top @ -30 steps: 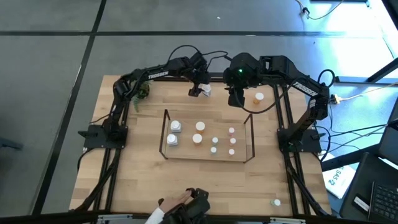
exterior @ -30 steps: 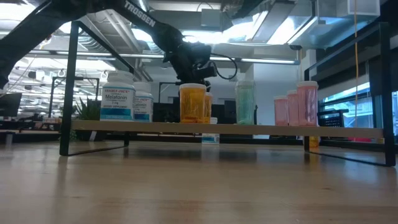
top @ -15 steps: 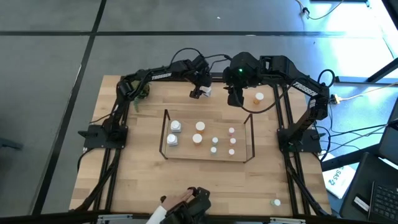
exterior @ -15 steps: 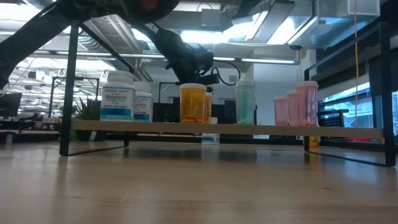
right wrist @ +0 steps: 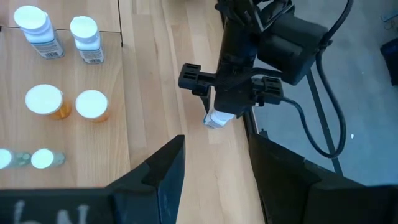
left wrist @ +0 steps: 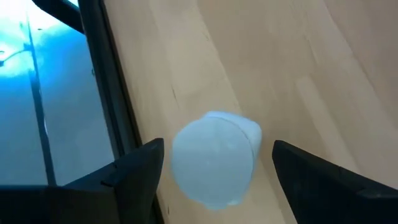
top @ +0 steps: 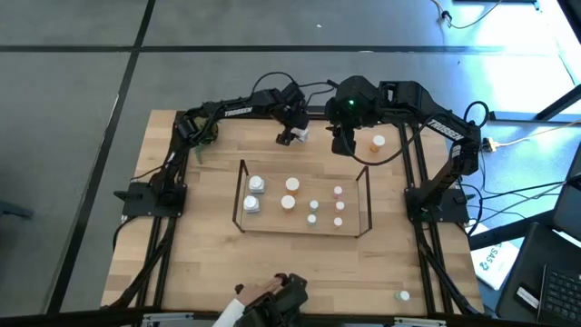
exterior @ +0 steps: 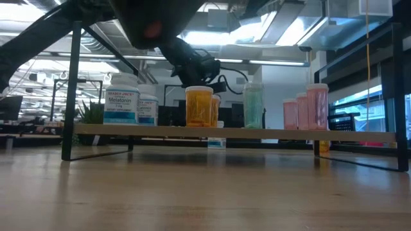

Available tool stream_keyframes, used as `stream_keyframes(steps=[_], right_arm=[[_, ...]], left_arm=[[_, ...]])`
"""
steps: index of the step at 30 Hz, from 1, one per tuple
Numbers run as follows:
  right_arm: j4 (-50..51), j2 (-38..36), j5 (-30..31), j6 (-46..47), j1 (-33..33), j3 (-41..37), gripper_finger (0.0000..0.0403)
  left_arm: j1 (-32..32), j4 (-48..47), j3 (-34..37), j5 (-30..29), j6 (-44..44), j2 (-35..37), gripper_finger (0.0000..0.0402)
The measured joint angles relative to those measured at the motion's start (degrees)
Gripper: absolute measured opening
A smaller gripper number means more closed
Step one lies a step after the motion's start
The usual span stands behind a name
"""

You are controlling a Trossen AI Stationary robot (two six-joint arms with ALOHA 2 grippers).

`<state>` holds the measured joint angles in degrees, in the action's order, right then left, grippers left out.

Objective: Pick and place medicine bottles onto shelf by color
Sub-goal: Put the white pill bottle on the shelf aligned with the other white pill bottle

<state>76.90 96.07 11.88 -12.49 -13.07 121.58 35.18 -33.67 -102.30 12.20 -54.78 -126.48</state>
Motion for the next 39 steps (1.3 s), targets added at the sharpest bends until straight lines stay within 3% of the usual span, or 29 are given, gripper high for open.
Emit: stream_keyframes(steps=[8, 22, 31, 39], right_arm=[[0.0, 0.0, 0.02, 0.0, 0.0, 0.0, 0.018], [0.0, 0.0, 0.02, 0.0, 0.0, 0.0, 0.018], [0.0, 0.0, 0.02, 0.0, -0.01, 0.0, 0.018], [0.0, 0.0, 0.04, 0.02, 0.01, 0.0, 0.018]], left_arm=[[-0.1, -0.32, 0.0, -0.96, 0.02, 0.01, 0.0285], [-0.13, -0.15, -0.02, -1.36, 1.05, 0.09, 0.0199], [-0.31, 0.29, -0.05, -3.05, 4.74, 0.12, 0.0199], [-0.87, -0.82, -0.07, -3.01, 1.19, 0.12, 0.0198]])
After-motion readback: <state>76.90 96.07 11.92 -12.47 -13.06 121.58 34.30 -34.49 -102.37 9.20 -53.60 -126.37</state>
